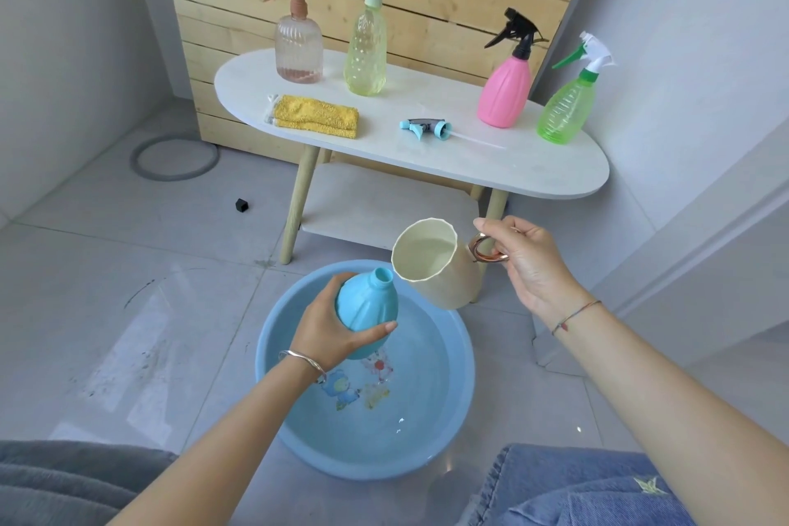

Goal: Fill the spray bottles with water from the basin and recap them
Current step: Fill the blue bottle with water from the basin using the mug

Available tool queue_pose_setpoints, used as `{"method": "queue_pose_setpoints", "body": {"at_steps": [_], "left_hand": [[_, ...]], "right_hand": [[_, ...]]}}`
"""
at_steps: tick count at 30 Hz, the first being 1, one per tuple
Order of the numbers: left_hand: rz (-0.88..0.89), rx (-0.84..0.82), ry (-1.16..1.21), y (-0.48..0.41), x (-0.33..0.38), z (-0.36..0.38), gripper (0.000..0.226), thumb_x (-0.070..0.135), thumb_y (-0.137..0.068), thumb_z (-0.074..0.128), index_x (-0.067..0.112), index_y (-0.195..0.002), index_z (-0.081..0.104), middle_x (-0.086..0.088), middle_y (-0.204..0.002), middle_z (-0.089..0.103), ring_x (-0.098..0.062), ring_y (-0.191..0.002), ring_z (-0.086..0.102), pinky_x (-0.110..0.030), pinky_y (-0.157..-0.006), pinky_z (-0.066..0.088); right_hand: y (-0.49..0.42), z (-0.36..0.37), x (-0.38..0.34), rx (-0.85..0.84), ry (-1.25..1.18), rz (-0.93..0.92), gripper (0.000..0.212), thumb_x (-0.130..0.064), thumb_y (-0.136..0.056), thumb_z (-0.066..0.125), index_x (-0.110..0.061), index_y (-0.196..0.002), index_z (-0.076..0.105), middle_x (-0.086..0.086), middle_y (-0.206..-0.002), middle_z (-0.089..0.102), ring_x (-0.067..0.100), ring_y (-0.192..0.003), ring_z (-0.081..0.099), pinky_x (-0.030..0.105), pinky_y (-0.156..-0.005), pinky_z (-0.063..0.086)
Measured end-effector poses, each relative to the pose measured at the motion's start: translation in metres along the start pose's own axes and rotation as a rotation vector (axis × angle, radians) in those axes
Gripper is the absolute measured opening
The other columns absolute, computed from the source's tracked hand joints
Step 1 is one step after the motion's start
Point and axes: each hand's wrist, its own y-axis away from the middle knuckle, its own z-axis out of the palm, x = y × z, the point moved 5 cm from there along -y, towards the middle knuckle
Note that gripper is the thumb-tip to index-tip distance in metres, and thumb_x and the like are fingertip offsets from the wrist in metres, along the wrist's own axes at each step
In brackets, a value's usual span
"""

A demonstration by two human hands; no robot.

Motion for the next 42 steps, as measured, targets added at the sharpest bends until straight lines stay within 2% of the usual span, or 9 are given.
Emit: {"method": "queue_pose_setpoints", "body": {"at_steps": [4,12,16,21,24,29,33,37,42], "left_hand": [[0.004,0.017,-0.004,0.000,0.001,0.000,0.078,0.054,-0.054,0.085,0.034,-0.119,0.048,0.018,-0.107,0.059,-0.006,-0.098,0.058,-0.026,-0.082,0.052],[-0.002,-0.014,-0.007,0.000,-0.002,0.003,0.088,0.070,-0.047,0.078,0.032,-0.120,0.048,0.016,-0.108,0.060,-0.005,-0.097,0.060,-0.026,-0.080,0.054],[-0.001,-0.014,-0.019,0.000,-0.004,0.004,0.088,0.072,-0.046,0.076,0.032,-0.120,0.048,0.015,-0.108,0.061,-0.005,-0.096,0.060,-0.025,-0.080,0.053],[0.010,-0.019,-0.036,0.001,-0.004,0.005,0.083,0.070,-0.047,0.077,0.035,-0.116,0.048,0.020,-0.102,0.059,-0.003,-0.093,0.059,-0.022,-0.078,0.051],[0.008,-0.025,-0.053,0.002,-0.004,0.005,0.084,0.073,-0.045,0.074,0.036,-0.115,0.047,0.022,-0.102,0.059,-0.002,-0.093,0.059,-0.024,-0.080,0.051],[0.004,-0.023,-0.055,0.003,-0.005,0.005,0.081,0.072,-0.046,0.074,0.036,-0.113,0.047,0.024,-0.101,0.058,0.000,-0.092,0.058,-0.022,-0.079,0.050],[-0.001,-0.022,-0.058,0.002,-0.007,0.006,0.079,0.066,-0.048,0.080,0.035,-0.114,0.049,0.021,-0.101,0.059,-0.004,-0.093,0.059,-0.021,-0.079,0.049],[0.005,-0.017,-0.073,0.003,-0.007,0.007,0.076,0.056,-0.053,0.086,0.033,-0.116,0.048,0.022,-0.101,0.058,-0.007,-0.093,0.059,-0.021,-0.079,0.048],[-0.003,-0.034,-0.068,0.004,-0.008,0.008,0.083,0.070,-0.046,0.077,0.035,-0.116,0.047,0.024,-0.101,0.057,-0.006,-0.093,0.059,-0.022,-0.080,0.049]], "right_hand": [[0.004,0.002,-0.004,-0.003,0.059,-0.025,0.048,-0.037,-0.050,0.081,-0.018,-0.051,0.037,0.004,-0.059,0.025,0.019,-0.063,0.027,0.034,-0.077,0.030],[0.007,0.006,-0.011,0.009,0.128,-0.096,0.051,-0.009,-0.074,0.077,-0.018,-0.046,0.035,0.002,-0.053,0.027,0.019,-0.057,0.029,0.029,-0.073,0.033],[0.007,0.007,-0.015,-0.007,0.159,-0.114,0.045,-0.017,-0.068,0.078,-0.015,-0.050,0.037,0.014,-0.067,0.036,0.025,-0.068,0.038,0.029,-0.071,0.036],[0.005,0.009,-0.019,-0.022,0.182,-0.128,0.047,-0.035,-0.053,0.079,-0.003,-0.057,0.044,0.017,-0.069,0.042,0.024,-0.067,0.044,0.031,-0.072,0.037],[0.004,0.008,-0.021,-0.017,0.188,-0.138,0.051,-0.030,-0.056,0.079,0.006,-0.062,0.044,0.018,-0.069,0.041,0.023,-0.066,0.045,0.031,-0.072,0.036],[0.006,0.010,-0.027,-0.033,0.205,-0.157,0.047,-0.034,-0.055,0.078,-0.001,-0.060,0.045,0.016,-0.068,0.042,0.024,-0.066,0.042,0.032,-0.071,0.036],[0.007,0.010,-0.032,-0.022,0.226,-0.198,0.043,-0.009,-0.073,0.077,-0.011,-0.055,0.039,0.014,-0.065,0.041,0.022,-0.065,0.046,0.031,-0.069,0.036],[0.009,0.013,-0.036,-0.026,0.236,-0.227,0.045,-0.013,-0.069,0.078,-0.015,-0.052,0.036,0.009,-0.061,0.035,0.022,-0.065,0.042,0.031,-0.068,0.034],[0.010,0.013,-0.038,-0.020,0.251,-0.244,0.047,-0.010,-0.071,0.077,-0.016,-0.051,0.035,0.001,-0.053,0.032,0.022,-0.065,0.038,0.031,-0.067,0.031]]}}
